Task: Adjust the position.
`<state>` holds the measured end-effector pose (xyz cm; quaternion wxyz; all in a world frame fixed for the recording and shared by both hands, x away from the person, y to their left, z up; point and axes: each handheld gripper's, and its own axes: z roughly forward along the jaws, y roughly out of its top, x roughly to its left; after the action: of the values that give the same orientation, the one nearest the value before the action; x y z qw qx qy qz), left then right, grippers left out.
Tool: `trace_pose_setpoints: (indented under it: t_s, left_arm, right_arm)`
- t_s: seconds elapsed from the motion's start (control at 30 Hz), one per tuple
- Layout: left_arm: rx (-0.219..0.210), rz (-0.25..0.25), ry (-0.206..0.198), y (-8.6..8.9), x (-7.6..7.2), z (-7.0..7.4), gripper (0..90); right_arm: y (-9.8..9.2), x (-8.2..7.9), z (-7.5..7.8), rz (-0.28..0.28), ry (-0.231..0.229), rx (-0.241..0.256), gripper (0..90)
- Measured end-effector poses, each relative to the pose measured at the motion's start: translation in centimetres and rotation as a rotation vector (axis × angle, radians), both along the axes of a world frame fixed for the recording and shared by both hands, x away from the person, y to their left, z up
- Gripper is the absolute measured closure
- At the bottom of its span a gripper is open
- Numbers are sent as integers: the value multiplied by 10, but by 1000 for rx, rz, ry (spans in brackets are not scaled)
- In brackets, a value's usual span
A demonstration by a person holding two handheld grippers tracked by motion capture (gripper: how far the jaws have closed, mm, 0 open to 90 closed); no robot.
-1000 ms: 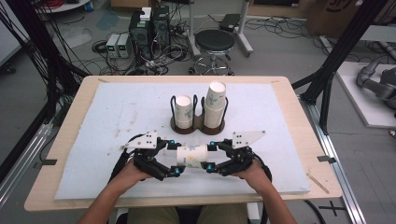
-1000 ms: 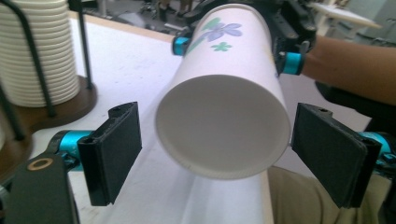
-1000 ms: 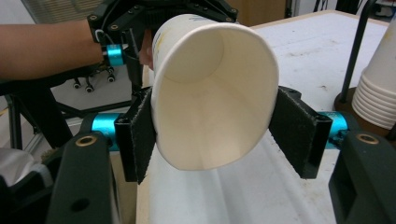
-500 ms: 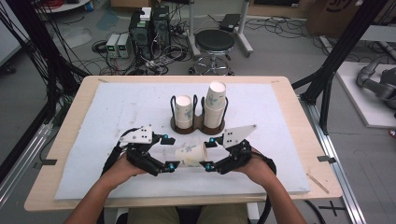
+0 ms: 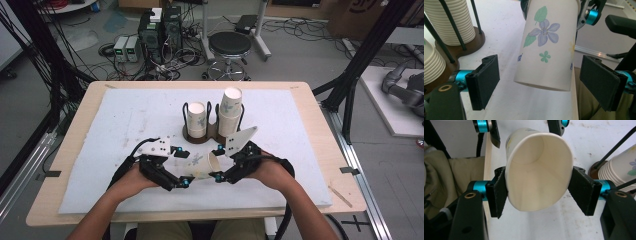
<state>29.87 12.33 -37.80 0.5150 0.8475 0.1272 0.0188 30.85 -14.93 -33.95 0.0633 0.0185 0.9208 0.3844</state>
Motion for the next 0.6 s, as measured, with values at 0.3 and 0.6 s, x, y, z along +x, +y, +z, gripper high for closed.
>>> trace_pose_setpoints:
  t_s: [0.3,0.6]
  left_arm:
    - [40,-12,-2,-7,0,-1,166]
    - [87,-19,5,-9,2,-4,173]
  right_arm:
    - [14,2,10,29,-30,-101,354]
    - [25,2,10,47,-34,-183,353]
